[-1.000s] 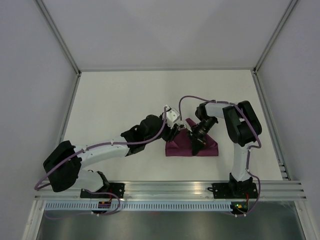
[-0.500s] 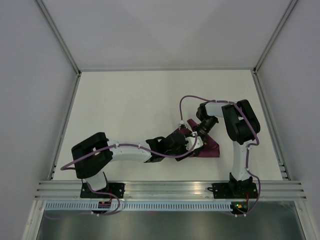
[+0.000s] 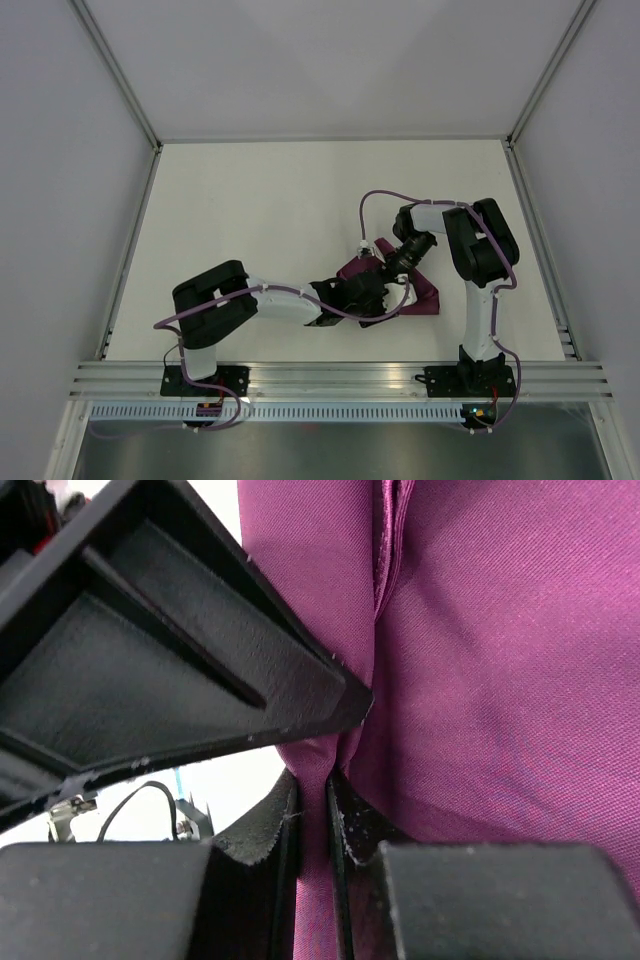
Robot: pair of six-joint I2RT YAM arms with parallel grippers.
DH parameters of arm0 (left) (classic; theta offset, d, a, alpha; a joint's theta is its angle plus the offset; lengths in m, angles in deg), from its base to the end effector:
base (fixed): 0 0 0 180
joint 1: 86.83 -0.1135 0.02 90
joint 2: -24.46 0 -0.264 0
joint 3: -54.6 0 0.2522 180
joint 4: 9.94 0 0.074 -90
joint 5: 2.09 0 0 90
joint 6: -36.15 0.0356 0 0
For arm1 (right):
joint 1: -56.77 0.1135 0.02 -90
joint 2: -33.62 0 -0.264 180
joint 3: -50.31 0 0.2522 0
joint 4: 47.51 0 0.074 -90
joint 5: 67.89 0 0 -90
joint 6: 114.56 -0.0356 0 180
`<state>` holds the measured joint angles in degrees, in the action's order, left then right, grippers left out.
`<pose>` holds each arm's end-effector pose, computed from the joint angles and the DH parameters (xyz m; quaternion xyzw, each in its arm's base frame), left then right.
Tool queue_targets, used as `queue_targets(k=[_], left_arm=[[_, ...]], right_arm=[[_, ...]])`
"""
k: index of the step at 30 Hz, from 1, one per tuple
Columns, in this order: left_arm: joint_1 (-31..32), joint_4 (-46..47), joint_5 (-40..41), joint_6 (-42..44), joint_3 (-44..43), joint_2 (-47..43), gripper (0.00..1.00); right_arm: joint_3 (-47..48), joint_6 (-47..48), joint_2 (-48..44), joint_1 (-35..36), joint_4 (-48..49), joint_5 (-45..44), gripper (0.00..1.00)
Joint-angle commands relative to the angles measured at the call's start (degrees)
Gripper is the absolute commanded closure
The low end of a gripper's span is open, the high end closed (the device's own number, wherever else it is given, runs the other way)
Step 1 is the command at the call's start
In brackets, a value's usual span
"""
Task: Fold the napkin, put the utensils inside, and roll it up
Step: Roll the napkin with the utensil
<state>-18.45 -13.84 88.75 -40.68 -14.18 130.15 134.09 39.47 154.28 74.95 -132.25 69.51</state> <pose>0.1390 -0.3494 0.1446 0.5915 0.6905 -0.1869 0.3719 0.2815 0.1200 0.1057 0.4967 -0.7359 -0.4534 0.0791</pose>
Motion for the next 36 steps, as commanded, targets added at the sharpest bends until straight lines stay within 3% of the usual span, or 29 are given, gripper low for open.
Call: queue_targets(k=[1, 6, 11, 14, 16, 21, 27, 32, 36], left_arm=[[0.4, 3.6, -2.2, 2.6, -1.4, 1.2, 0.46], [0.4, 5.8, -3.1, 2.6, -0.6, 2.5, 0.60], [0.3, 5.4, -4.6, 2.7, -0.8, 4.0, 0.83], [0.1, 3.7, -5.6, 2.3, -1.7, 5.3, 0.93], [-0.4, 1.9, -6.9, 2.2, -2.5, 6.5, 0.98], [-2.7, -0.6, -11.5, 0.5, -3.4, 7.7, 0.98], [-6.5, -3.5, -17.3, -2.1, -4.7, 8.4, 0.98], [-9.2, -7.2, -21.0, -4.2, -7.2, 9.6, 0.98], [-13.1, -13.2, -28.4, -7.0, -11.2, 11.7, 0.98]], right_arm=[[0.5, 2.3, 2.2, -0.4, 8.1, -6.1, 0.85], [0.6, 1.6, 2.5, -0.5, 8.5, -6.4, 0.84], [1.0, 1.4, 2.0, -0.7, 8.1, -6.5, 0.83], [1.7, 0.9, 1.4, -0.9, 7.8, -6.6, 0.78], [2.3, 0.0, 0.7, -1.0, 7.9, -6.5, 0.68], [4.9, -1.6, -3.1, -2.3, 7.4, -6.4, 0.49], [9.3, -6.2, -7.8, -5.2, 8.0, -5.6, 0.42], [12.4, -10.5, -10.0, -9.5, 10.2, -4.8, 0.41], [13.7, -13.5, -12.8, -13.3, 12.3, -3.2, 0.40]])
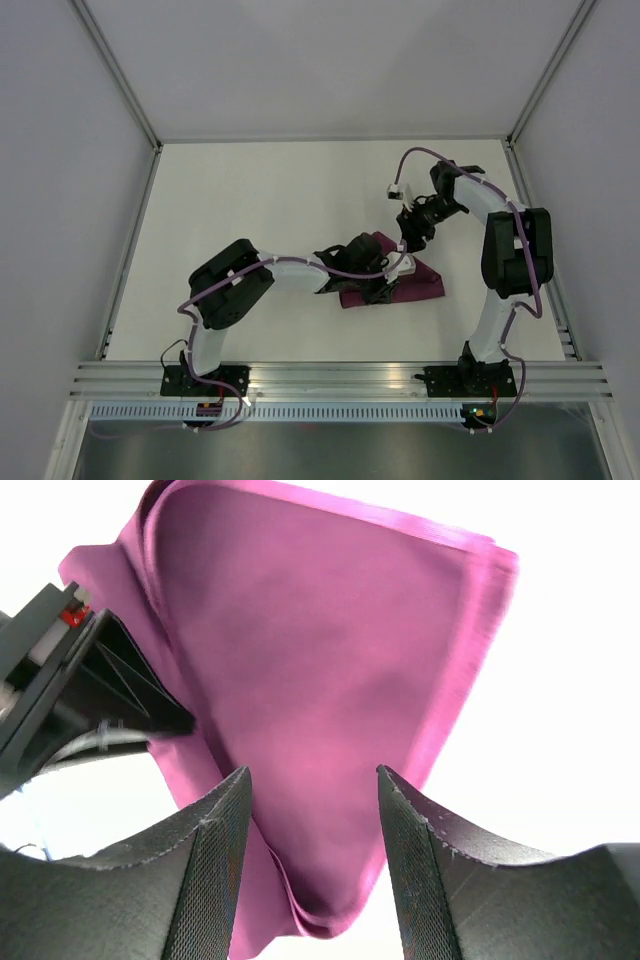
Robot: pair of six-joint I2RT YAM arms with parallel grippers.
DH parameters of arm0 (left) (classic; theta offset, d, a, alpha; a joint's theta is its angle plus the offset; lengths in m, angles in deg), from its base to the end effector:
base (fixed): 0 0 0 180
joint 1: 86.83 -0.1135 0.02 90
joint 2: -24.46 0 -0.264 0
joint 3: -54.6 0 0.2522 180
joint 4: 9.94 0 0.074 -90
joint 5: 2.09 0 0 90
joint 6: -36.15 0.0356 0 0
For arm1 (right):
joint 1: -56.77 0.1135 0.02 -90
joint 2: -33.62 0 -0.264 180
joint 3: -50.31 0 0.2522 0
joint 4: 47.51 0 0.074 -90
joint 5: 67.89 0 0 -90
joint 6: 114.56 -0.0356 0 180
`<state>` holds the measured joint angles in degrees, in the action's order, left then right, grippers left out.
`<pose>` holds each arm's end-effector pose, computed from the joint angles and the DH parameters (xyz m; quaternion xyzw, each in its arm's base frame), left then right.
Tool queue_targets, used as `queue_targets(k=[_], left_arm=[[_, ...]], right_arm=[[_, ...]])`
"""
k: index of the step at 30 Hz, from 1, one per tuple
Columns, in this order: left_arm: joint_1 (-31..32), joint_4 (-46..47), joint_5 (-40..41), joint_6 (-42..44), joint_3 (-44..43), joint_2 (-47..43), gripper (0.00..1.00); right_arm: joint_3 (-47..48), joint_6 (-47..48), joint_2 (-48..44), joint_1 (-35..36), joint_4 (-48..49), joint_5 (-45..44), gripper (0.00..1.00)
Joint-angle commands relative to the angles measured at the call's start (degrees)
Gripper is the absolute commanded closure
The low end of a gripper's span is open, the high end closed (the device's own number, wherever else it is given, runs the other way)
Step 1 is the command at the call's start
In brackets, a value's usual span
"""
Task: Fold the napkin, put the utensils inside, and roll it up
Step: Roll the napkin with the utensil
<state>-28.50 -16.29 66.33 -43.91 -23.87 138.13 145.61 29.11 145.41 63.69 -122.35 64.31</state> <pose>0.2053 -0.3577 0.1389 0.5663 0.6984 -0.3209 0.2977 0.3520 0.0668 0.1867 -0.4670 0.8076 0.3347 0.1329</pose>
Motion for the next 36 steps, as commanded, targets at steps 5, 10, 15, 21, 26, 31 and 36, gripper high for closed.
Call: queue_targets(k=[5, 10, 15, 21, 26, 31, 36], left_arm=[[-6.4, -17.2, -13.6, -5.3, -6.4, 7.0, 0.98], [-9.3, -22.9, -20.9, -6.7, -11.1, 11.7, 0.98], [-11.2, -26.8, -24.9, -8.3, -15.9, 15.7, 0.98], [-12.9, -32.4, -27.4, -9.4, -21.8, 20.3, 0.98], [-13.7, -34.8, -28.5, -9.3, -24.7, 22.7, 0.98], [-13.9, -35.4, -29.0, -11.2, -25.3, 23.6, 0.98], [-14.0, -35.5, -29.7, -11.5, -26.0, 24.4, 0.98]], right_arm=[[0.2, -0.2, -9.6, -7.3, 1.6, 4.6, 0.41], [-11.5, 3.3, -20.4, -9.2, 7.7, 3.3, 0.39], [-29.0, 3.4, -35.4, -4.7, 19.6, -1.7, 0.35], [-44.4, -2.8, -46.6, 9.1, 35.9, -13.5, 0.29], [-48.4, -4.2, -45.2, 17.5, 41.1, -19.1, 0.28], [-51.9, -5.1, -43.0, 23.0, 47.4, -25.4, 0.28], [-53.4, -5.4, -39.6, 26.0, 51.6, -29.2, 0.31]])
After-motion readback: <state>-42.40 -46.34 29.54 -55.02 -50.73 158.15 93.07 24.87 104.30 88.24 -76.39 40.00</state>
